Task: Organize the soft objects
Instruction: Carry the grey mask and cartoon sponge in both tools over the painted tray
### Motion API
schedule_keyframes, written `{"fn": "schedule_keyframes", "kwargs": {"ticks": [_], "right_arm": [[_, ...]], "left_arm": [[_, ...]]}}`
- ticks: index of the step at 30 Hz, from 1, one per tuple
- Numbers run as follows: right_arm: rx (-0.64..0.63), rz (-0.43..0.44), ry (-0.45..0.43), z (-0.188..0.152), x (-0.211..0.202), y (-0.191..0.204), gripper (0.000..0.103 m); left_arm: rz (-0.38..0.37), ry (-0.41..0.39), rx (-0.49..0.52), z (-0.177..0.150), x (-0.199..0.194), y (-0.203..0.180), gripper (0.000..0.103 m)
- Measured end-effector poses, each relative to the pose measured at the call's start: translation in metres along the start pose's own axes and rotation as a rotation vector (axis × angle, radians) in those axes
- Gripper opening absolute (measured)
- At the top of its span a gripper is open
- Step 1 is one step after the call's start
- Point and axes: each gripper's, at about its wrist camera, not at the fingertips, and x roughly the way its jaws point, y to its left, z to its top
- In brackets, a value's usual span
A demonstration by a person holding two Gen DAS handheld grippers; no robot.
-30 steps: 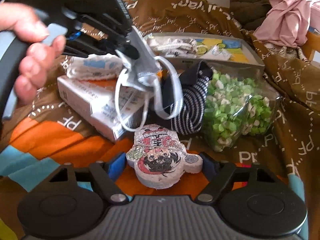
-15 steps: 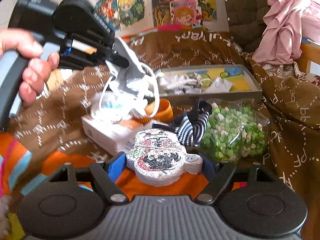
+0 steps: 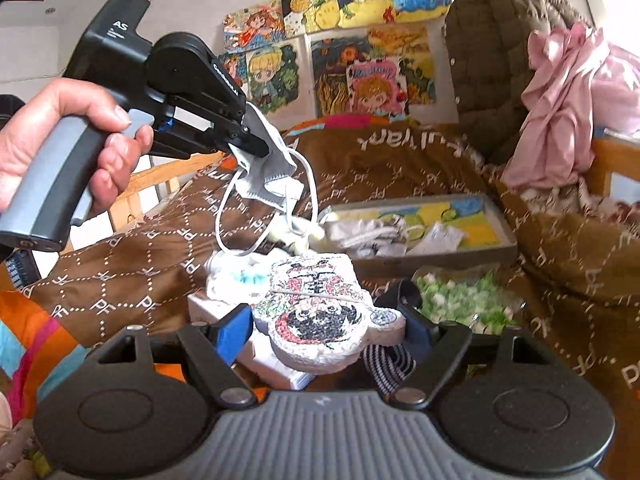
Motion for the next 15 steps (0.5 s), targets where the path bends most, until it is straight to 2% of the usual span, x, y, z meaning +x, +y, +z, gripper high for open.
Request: {"fn": "schedule_keyframes", "kwargs": {"ticks": [4, 8, 11, 15], "right_arm": [[-0.027, -0.071, -0.034, 0.014, -0.001, -0.001, 0.081], [-0.016, -0.117, -0.078, 0.045, 0.009, -0.024, 0.081], [-0.033, -0.162, -0.074, 0.074, 0.037, -0.048, 0.081], [0.002, -0.195, -0.062, 0.115, 0.096, -0.093, 0.081]], "left_arm": [[-0.031, -0.004, 0.027, 0.006, 0.015, -0.002, 0.003], [-0.064, -0.003, 0.024, 0.016, 0.047, -0.002, 0.003], [-0.097, -0.021, 0.040, 0.026, 0.081, -0.004, 0.003], [-0.149, -0.056, 0.038, 0.036, 0.137, -0.005, 0.003]]}}
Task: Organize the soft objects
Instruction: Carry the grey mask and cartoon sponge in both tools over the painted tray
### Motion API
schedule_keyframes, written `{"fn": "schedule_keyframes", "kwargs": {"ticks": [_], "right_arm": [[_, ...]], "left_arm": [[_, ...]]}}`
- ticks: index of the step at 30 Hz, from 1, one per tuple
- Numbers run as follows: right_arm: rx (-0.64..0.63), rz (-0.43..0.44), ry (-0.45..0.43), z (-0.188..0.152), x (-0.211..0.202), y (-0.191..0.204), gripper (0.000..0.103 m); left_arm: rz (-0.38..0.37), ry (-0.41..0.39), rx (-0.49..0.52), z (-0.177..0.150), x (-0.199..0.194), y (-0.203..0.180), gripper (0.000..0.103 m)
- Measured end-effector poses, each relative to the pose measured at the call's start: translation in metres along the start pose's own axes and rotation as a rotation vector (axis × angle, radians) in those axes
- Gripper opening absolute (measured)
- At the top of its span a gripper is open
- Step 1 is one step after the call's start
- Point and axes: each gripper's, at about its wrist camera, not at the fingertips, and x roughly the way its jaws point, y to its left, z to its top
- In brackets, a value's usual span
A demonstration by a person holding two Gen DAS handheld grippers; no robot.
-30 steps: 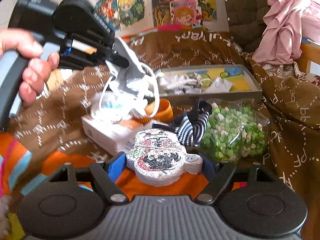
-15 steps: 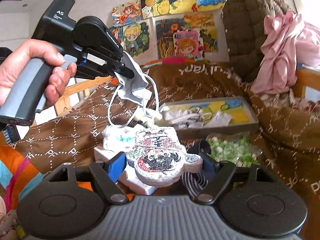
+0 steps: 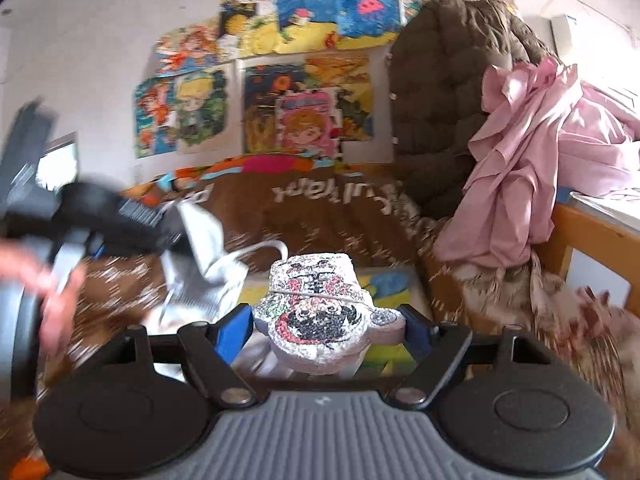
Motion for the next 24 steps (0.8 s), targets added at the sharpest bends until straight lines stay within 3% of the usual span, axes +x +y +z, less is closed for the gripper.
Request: {"fn": "schedule_keyframes", "kwargs": {"ticks": [4, 9, 19, 24], "right_arm": [[0.006, -0.055, 0.003, 0.019, 0.069, -0.028, 0.081], [0.013, -0.087, 0.055, 0.012, 0.130, -0.050, 0.081], [-0.012, -0.098, 0.211, -0.003, 0.182, -0.052, 0.081], [-0.047, -0.097, 0.276, -0.009, 0.192, -0.045, 0.082]], "left_arm": [[-0.031, -0.016, -0.006, -0.003, 0.056, 0.003, 0.003], [-0.055, 0.033, -0.037, -0.010, 0.118, 0.007, 0.003], [-0.077, 0.142, -0.098, -0.019, 0.177, 0.021, 0.004], [-0.065, 0.178, -0.110, -0.023, 0.182, 0.033, 0.013]]}}
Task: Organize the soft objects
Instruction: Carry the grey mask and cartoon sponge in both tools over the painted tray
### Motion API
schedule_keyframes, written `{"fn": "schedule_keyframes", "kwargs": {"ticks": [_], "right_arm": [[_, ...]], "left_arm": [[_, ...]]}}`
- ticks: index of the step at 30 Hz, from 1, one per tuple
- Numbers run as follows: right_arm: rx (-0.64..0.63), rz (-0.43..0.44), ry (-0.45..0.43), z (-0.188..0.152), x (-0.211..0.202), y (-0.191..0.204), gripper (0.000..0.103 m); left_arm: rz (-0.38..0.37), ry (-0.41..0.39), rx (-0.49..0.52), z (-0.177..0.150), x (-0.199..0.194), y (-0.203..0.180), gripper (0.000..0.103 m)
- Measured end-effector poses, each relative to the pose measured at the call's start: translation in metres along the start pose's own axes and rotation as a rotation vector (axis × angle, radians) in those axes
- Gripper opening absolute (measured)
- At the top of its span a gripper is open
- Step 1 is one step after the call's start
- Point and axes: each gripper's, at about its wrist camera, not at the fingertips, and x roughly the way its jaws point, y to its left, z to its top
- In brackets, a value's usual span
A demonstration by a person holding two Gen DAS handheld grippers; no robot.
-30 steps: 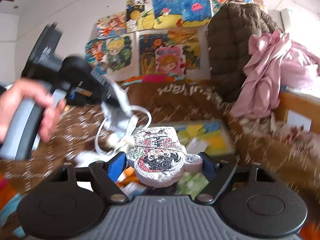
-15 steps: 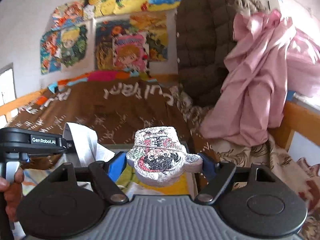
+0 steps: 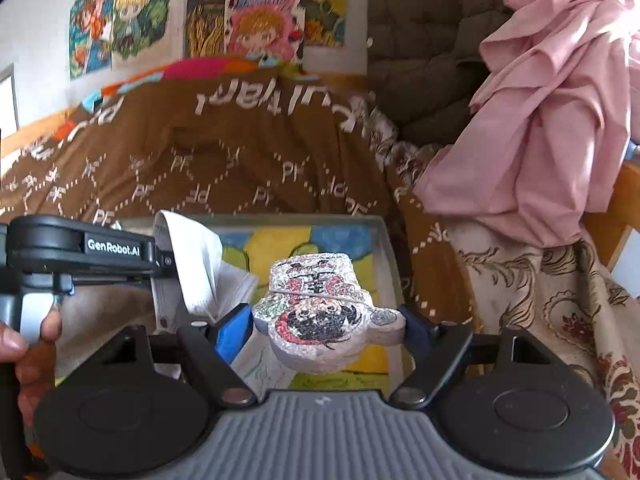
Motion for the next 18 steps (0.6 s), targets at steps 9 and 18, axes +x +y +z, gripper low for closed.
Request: {"fn": "schedule_keyframes", "kwargs": {"ticks": [9, 18], "right_arm": [[-0.033, -0.007, 0.069, -0.004, 0.012, 0.008, 0.082], [-0.036, -0.028, 0.092, -0.004, 0.012, 0.007, 0.082]], "left_arm": [[0.000, 0.014, -0.049, -0.003, -0.002, 0.017, 0.019], [-0.012, -0.007, -0.020, -0.003, -0.015, 0.014, 0.038]]}}
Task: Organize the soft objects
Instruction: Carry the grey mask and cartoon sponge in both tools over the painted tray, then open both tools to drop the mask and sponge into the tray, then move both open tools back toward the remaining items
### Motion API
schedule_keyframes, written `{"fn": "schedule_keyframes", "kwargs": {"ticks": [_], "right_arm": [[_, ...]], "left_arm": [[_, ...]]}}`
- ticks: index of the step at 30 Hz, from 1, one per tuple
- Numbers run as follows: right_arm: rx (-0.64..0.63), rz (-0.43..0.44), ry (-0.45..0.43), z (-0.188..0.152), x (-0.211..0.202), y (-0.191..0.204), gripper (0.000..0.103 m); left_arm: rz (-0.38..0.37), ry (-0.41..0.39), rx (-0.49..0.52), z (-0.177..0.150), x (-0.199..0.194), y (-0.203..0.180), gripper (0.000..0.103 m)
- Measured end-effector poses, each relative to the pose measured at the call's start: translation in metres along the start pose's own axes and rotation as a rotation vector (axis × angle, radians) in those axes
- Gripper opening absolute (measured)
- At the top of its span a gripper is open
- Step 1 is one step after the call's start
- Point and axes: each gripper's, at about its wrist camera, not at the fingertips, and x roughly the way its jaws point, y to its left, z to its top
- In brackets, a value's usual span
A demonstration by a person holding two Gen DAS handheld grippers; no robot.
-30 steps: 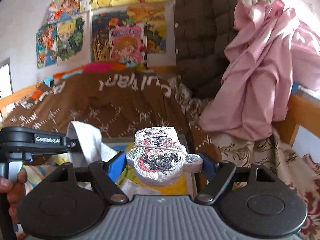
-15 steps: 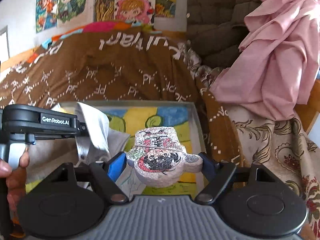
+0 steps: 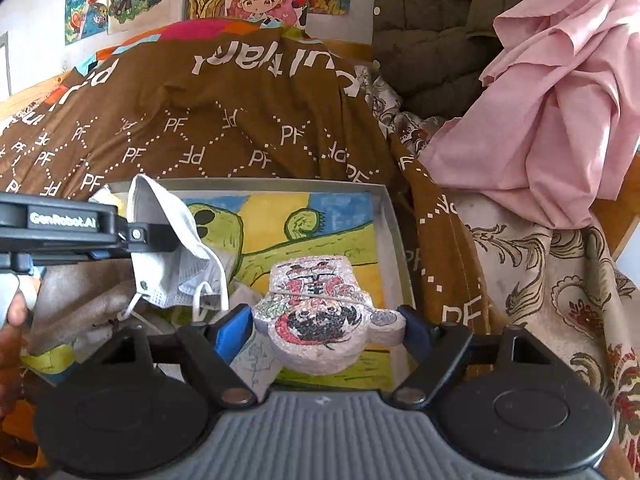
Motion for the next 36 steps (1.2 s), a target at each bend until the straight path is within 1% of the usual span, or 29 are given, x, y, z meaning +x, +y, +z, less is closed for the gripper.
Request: {"fn": "schedule_keyframes", "kwargs": {"ticks": [1, 3, 4, 5, 6, 7, 13, 15, 20, 23, 26, 31, 33, 36], "right_arm": [[-0.001, 0.000, 0.003, 0.000, 0.000, 0.000, 0.082], [0.003, 0.000, 0.006, -0.001, -0.001, 0.000, 0.083], [0.004, -0.001, 0.008, -0.002, -0.001, 0.000, 0.083], [0.006, -0.001, 0.010, -0.002, -0.001, -0.001, 0.084], [0.007, -0.001, 0.010, -0.003, -0.002, -0.001, 0.085], [0.008, -0.002, 0.008, -0.003, -0.003, -0.002, 0.086], [-0.006, -0.013, -0.022, -0.005, -0.017, -0.003, 0.094], [-0.009, -0.018, -0.037, -0.005, -0.024, -0.003, 0.096], [-0.019, -0.007, -0.084, -0.006, -0.044, 0.000, 0.100], [-0.037, -0.014, -0.123, -0.008, -0.057, 0.005, 0.101], [-0.040, -0.008, -0.160, -0.010, -0.073, 0.009, 0.102], [-0.049, 0.004, -0.212, -0.014, -0.102, 0.019, 0.103], [-0.056, 0.007, -0.230, -0.016, -0.116, 0.023, 0.103], [-0.050, 0.025, -0.247, -0.021, -0.138, 0.029, 0.103]], "left_arm": [[-0.001, -0.003, 0.002, -0.001, -0.002, 0.000, 0.039], [-0.012, -0.008, 0.005, -0.002, -0.005, 0.001, 0.047], [-0.020, -0.012, 0.006, -0.003, -0.007, 0.001, 0.049], [-0.026, -0.018, 0.008, -0.005, -0.009, 0.001, 0.054], [-0.017, -0.018, 0.009, -0.005, -0.011, 0.001, 0.063], [-0.007, -0.022, 0.005, -0.006, -0.013, 0.002, 0.066], [0.003, -0.033, -0.008, -0.010, -0.023, 0.008, 0.072], [0.007, -0.042, -0.001, -0.011, -0.028, 0.007, 0.078], [0.003, -0.051, 0.016, -0.014, -0.047, 0.006, 0.081], [0.003, -0.072, 0.041, -0.017, -0.063, 0.004, 0.084], [0.004, -0.091, 0.052, -0.020, -0.081, 0.003, 0.092], [0.012, -0.113, 0.098, -0.025, -0.115, -0.001, 0.092], [0.020, -0.112, 0.116, -0.028, -0.130, -0.003, 0.097], [0.039, -0.129, 0.138, -0.034, -0.156, -0.006, 0.101]]}}
